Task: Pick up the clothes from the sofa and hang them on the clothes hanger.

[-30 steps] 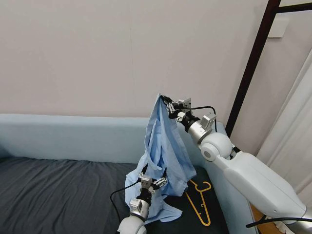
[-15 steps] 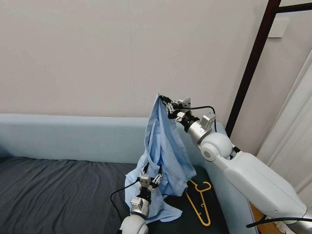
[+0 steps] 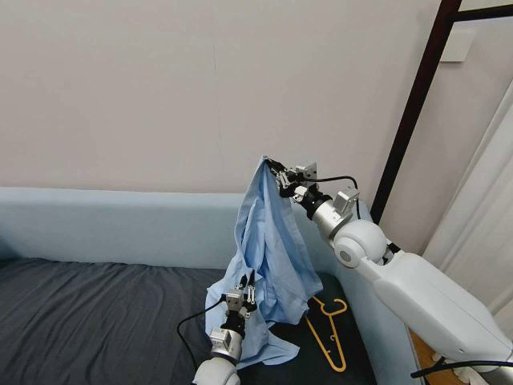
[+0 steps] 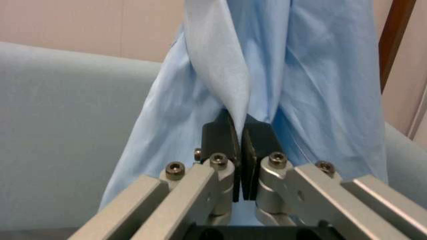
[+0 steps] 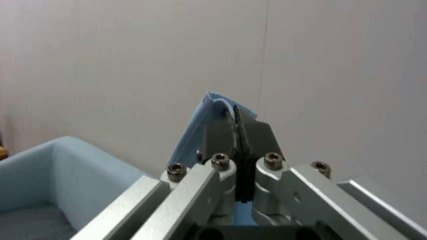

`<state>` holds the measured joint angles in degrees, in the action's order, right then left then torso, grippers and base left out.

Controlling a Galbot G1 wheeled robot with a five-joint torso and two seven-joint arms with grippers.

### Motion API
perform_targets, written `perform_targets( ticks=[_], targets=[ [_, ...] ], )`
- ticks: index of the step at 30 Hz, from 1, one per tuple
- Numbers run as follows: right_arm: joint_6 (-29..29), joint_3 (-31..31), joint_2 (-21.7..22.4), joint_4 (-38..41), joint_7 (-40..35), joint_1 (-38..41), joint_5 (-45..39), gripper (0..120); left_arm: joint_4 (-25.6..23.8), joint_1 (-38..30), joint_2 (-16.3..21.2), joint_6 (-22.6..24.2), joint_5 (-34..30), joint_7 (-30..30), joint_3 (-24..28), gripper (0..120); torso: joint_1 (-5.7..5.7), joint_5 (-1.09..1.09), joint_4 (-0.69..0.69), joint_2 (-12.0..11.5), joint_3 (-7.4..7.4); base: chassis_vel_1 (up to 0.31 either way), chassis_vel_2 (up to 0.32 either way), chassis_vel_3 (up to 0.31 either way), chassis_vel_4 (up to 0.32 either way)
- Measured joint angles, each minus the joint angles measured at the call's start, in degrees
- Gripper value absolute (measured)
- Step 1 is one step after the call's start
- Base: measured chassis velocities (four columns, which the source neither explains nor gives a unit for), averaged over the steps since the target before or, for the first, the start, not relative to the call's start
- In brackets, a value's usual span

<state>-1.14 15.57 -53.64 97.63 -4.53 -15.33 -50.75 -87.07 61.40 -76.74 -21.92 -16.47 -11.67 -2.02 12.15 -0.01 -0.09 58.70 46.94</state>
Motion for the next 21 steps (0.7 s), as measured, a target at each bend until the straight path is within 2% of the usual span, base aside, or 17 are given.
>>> perform_targets(
  ticks=[3,5,6,8,10,11,16,17,19,21],
  targets=[
    [0.72,-0.61,0.56,0.84,-2.07,0.17,-2.63,0,-4.53,2.38,2.31,-0.01,-1.24,0.29,-1.45,0,0.00,-0.01,0.00,0.00,0.00,0.000,0.000,0.000,0.000],
    [1.09,-1.26,1.44,2.14,-2.90,0.67,-4.73,0,-9.97,4.07,5.34,0.00,-3.53,0.79,-3.08,0,0.00,-0.01,0.00,0.00,0.00,0.000,0.000,0.000,0.000],
    [1.09,-1.26,1.44,2.14,-2.90,0.67,-4.73,0,-9.97,4.07,5.34,0.00,-3.53,0.79,-3.08,0,0.00,-0.01,0.00,0.00,0.00,0.000,0.000,0.000,0.000],
    [1.12,-1.83,2.50,3.36,-2.91,1.44,-5.72,0,-16.31,4.94,9.29,0.19,-6.65,1.47,-6.00,0,0.00,-0.02,0.00,0.00,0.00,0.000,0.000,0.000,0.000],
    [1.09,-2.43,3.90,5.16,-2.50,2.54,-6.91,0,-22.64,4.84,14.94,0.78,-11.25,2.47,-10.03,0,0.00,0.00,0.01,0.00,0.00,0.000,0.000,0.000,0.000],
    [1.09,-2.43,3.90,5.16,-2.50,2.54,-6.91,0,-22.64,4.84,14.94,0.78,-11.25,2.47,-10.03,0,0.00,0.00,0.01,0.00,0.00,0.000,0.000,0.000,0.000],
    [-0.55,-2.89,5.44,8.43,-1.38,6.71,-10.69,0,-33.46,1.85,31.43,4.36,-25.47,5.94,-22.28,0,-0.01,-0.03,0.00,0.00,-0.01,0.000,0.000,0.000,0.000],
    [-0.55,-2.89,5.44,8.43,-1.38,6.71,-10.69,0,-33.46,1.85,31.43,4.36,-25.47,5.94,-22.28,0,-0.01,-0.03,0.00,0.00,-0.01,0.000,0.000,0.000,0.000],
    [-0.63,-2.79,5.70,9.24,-1.42,8.51,-10.61,0,-34.77,-0.46,38.03,5.70,-30.36,6.11,-24.74,0,0.00,-0.03,0.06,0.00,0.00,0.000,0.000,0.000,0.000],
    [0.53,-2.95,6.92,10.48,-3.00,9.71,-8.91,0,-34.89,-3.22,43.70,6.73,-33.93,6.11,-25.81,0,0.00,-0.02,0.02,0.00,-0.01,0.000,0.000,0.000,0.000]
  ],
)
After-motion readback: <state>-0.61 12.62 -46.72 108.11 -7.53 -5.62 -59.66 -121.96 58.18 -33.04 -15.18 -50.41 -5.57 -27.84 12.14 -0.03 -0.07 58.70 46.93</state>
